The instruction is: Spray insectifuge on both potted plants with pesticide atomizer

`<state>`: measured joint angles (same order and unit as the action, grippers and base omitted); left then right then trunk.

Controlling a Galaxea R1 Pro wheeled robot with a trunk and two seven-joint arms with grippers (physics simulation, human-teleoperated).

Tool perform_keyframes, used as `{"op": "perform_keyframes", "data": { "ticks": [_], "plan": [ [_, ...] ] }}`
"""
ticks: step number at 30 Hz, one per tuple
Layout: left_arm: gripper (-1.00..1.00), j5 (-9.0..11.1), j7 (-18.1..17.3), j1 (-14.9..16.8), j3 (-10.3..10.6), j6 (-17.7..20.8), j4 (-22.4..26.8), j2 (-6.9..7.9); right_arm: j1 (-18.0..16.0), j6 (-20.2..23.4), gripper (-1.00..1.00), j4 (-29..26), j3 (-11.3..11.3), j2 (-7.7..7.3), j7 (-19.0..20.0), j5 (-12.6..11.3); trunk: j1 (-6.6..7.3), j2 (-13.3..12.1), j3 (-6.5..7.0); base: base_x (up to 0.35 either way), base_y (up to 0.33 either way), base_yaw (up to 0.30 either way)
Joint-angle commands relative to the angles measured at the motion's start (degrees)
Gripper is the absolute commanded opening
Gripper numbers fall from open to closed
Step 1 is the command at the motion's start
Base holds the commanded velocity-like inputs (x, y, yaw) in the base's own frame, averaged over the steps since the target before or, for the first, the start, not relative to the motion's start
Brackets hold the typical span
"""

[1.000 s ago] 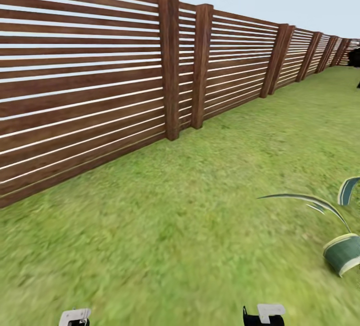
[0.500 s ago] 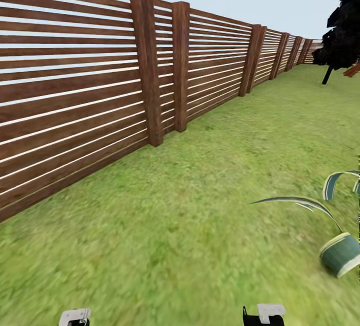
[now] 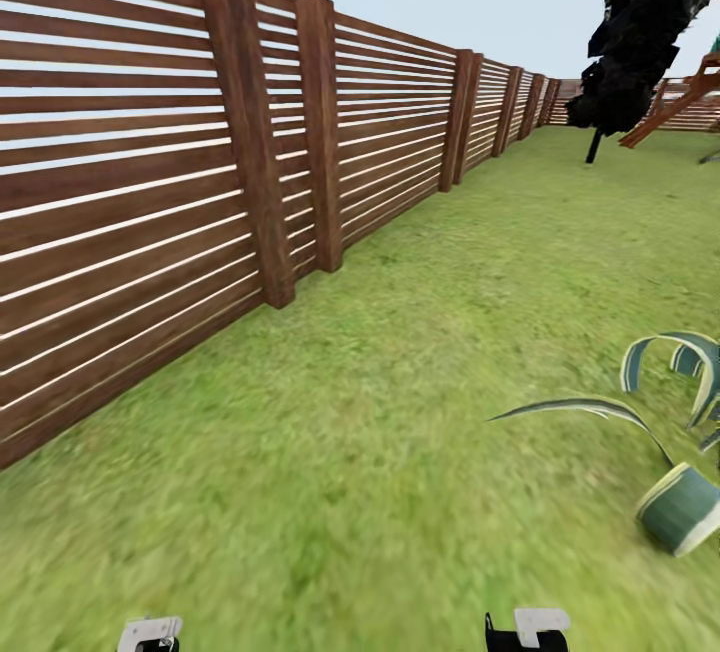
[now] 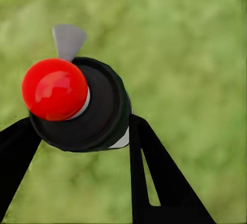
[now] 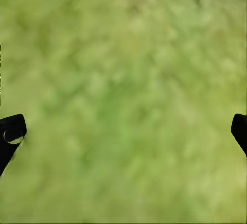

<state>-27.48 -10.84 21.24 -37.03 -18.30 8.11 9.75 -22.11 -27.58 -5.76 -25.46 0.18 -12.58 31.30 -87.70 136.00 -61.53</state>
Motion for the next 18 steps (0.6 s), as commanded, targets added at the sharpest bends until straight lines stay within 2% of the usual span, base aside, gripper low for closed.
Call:
{"op": "perform_keyframes", "data": {
  "ticks": [1,18],
  "plan": [
    [-1.0,-0.3,-0.3,0.0,-0.5,-0.2,0.0,0.0,0.0,-0.1,1.0,0.0,-0.3,0.01,-0.4,0.6,-0.02,0.0,-0.05,0.307,0.202,-0.128],
    [-1.0,-0.4,-0.3,0.0,-0.5,-0.2,0.0,0.0,-0.1,-0.1,1.0,0.0,-0.3,-0.27,0.0,0.9,-0.02,0.0,-0.05,0.31,0.182,-0.011]
  ]
}}
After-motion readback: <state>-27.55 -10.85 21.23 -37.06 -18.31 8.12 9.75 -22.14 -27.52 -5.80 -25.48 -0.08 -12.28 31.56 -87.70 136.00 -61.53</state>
